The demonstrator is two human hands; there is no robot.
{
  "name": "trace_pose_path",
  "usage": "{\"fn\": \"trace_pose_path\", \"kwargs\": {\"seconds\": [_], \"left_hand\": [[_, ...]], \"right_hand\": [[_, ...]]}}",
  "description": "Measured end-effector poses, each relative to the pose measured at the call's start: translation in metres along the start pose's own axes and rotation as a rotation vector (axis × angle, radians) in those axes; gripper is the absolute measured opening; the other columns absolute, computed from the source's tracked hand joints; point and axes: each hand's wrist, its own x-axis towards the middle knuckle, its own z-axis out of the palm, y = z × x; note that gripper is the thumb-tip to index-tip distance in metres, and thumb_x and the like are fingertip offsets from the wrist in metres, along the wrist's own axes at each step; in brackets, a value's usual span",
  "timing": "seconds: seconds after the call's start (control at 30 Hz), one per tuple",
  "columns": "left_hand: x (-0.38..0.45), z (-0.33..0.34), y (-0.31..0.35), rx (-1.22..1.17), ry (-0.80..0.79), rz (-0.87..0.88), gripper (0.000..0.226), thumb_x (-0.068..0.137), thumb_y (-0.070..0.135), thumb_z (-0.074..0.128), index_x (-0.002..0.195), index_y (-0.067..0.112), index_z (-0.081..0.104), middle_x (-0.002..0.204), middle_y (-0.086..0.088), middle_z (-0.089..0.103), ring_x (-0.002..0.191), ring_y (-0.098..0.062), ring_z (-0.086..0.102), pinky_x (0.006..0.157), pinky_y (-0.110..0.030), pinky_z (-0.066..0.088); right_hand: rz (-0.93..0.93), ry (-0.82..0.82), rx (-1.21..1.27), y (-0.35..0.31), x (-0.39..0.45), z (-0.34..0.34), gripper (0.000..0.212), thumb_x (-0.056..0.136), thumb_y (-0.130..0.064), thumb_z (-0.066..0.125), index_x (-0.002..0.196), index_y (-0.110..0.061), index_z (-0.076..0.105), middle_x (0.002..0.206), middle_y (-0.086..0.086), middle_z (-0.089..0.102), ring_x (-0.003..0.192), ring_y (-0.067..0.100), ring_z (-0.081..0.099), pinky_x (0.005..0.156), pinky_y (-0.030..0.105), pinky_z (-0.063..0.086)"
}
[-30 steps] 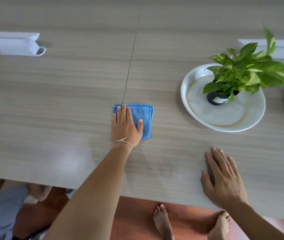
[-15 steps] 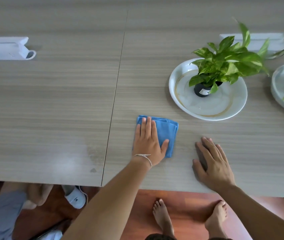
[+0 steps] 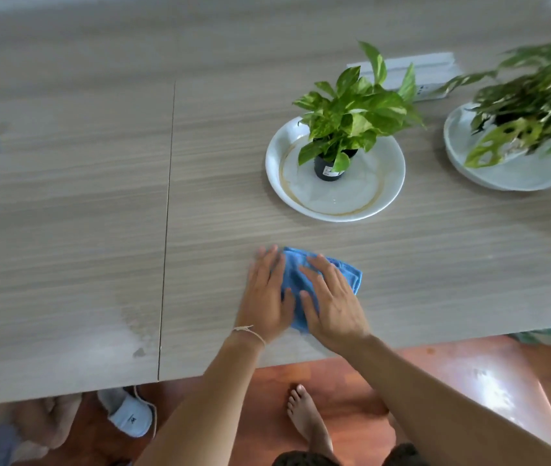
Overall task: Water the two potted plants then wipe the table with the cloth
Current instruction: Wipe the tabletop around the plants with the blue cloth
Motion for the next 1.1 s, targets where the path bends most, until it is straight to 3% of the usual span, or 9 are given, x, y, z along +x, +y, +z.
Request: {"fn": "trace_pose_path", "kwargs": {"seconds": [0.1, 0.2, 0.37, 0.53, 0.77, 0.93, 1.1], "left_hand": [[0.000, -0.020, -0.035, 0.159, 0.153, -0.182, 0.054, 0.086, 0.002, 0.052, 0.139, -0.008, 0.044, 0.150, -0.028, 0.039, 0.144, -0.046, 0.026, 0.114, -0.064, 0.027], [-0.008, -0.027, -0.054, 0.255, 0.113, -0.270, 0.057, 0.092, 0.015, 0.056, 0.143, -0.005, 0.039, 0.154, -0.024, 0.034, 0.148, -0.042, 0.020, 0.119, -0.058, 0.020], [-0.019, -0.027, -0.059, 0.348, 0.079, -0.371, 0.071, 0.092, 0.044, 0.034, 0.146, -0.002, 0.036, 0.157, -0.019, 0.032, 0.149, -0.036, 0.020, 0.120, -0.054, 0.021], [-0.019, -0.026, -0.055, 0.361, 0.079, -0.456, 0.074, 0.093, 0.042, 0.046, 0.150, -0.001, 0.027, 0.161, -0.015, 0.025, 0.151, -0.030, 0.015, 0.122, -0.048, 0.017], [-0.017, -0.033, -0.047, 0.339, 0.061, -0.485, 0.067, 0.097, 0.042, 0.038, 0.150, 0.001, 0.030, 0.160, -0.015, 0.028, 0.151, -0.029, 0.019, 0.122, -0.047, 0.021], [-0.017, -0.030, -0.053, 0.334, 0.049, -0.488, 0.068, 0.096, 0.042, 0.038, 0.151, 0.002, 0.029, 0.161, -0.013, 0.026, 0.151, -0.028, 0.016, 0.120, -0.046, 0.020], [-0.015, -0.024, -0.056, 0.335, 0.048, -0.470, 0.068, 0.095, 0.041, 0.042, 0.148, -0.001, 0.034, 0.160, -0.015, 0.028, 0.151, -0.031, 0.017, 0.119, -0.049, 0.023]], "right_hand": [[0.049, -0.107, -0.156, -0.010, 0.006, 0.015, 0.052, 0.099, -0.026, 0.054, 0.144, 0.000, 0.052, 0.151, 0.018, 0.050, 0.147, 0.037, 0.036, 0.120, 0.053, 0.030], [0.075, -0.174, -0.320, -0.015, 0.006, 0.023, 0.056, 0.097, -0.028, 0.055, 0.146, 0.000, 0.050, 0.154, 0.016, 0.048, 0.150, 0.035, 0.032, 0.123, 0.051, 0.024], [0.044, -0.231, -0.329, -0.019, 0.027, 0.025, 0.061, 0.084, -0.025, 0.059, 0.139, -0.001, 0.053, 0.151, 0.017, 0.049, 0.151, 0.035, 0.030, 0.125, 0.050, 0.020], [0.011, -0.272, -0.292, -0.028, 0.052, 0.036, 0.063, 0.085, -0.024, 0.054, 0.144, -0.003, 0.049, 0.157, 0.013, 0.042, 0.154, 0.029, 0.023, 0.127, 0.046, 0.013], [-0.024, -0.274, -0.313, -0.047, 0.113, 0.067, 0.071, 0.091, -0.036, 0.034, 0.154, -0.003, 0.038, 0.162, 0.012, 0.036, 0.155, 0.028, 0.020, 0.127, 0.046, 0.011], [-0.022, -0.274, -0.287, -0.059, 0.189, 0.096, 0.068, 0.094, -0.032, 0.048, 0.156, -0.007, 0.035, 0.164, 0.009, 0.034, 0.155, 0.028, 0.020, 0.127, 0.045, 0.007], [0.022, -0.371, -0.417, -0.060, 0.275, 0.116, 0.071, 0.099, -0.045, 0.032, 0.162, -0.019, 0.016, 0.170, -0.003, 0.013, 0.157, 0.019, 0.001, 0.125, 0.052, -0.004]]}}
